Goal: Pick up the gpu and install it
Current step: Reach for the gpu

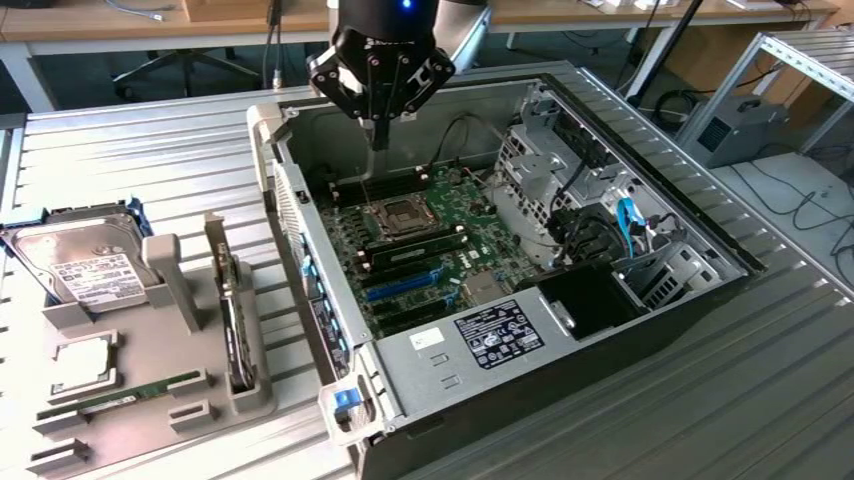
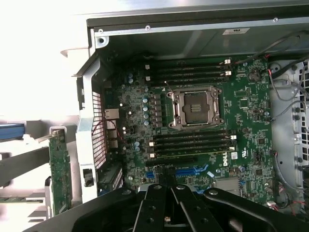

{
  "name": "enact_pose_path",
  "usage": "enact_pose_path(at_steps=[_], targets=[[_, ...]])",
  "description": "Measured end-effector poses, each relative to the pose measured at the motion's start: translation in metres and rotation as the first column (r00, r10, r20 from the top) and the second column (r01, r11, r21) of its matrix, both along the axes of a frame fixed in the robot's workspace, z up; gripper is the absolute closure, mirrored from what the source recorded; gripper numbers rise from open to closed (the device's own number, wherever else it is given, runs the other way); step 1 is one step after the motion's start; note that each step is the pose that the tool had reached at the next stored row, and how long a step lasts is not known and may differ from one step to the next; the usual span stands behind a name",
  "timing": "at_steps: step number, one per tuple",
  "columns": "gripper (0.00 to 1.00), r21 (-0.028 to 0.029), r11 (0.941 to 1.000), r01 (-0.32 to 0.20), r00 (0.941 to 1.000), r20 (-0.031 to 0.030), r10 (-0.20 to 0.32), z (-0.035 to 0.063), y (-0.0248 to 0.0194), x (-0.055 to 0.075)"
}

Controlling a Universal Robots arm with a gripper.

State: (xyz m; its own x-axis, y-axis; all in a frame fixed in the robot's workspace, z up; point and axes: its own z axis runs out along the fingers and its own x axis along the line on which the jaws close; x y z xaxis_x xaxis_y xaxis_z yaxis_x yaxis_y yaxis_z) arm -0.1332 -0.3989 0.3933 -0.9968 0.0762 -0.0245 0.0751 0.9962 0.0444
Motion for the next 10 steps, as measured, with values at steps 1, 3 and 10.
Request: enact_pose_path(at_steps=[1, 3, 10], targets=[[0.89, 0.0000, 1.0000, 0.000, 1.0000, 0.0000, 0.000, 0.0000, 0.0000, -0.0002], [0.89, 0.0000, 1.0000, 0.000, 1.0000, 0.0000, 0.000, 0.0000, 0.0000, -0.0006], [0.89, -0.0001, 1.0000, 0.000, 1.0000, 0.0000, 0.000, 0.0000, 0.0000, -0.0027]])
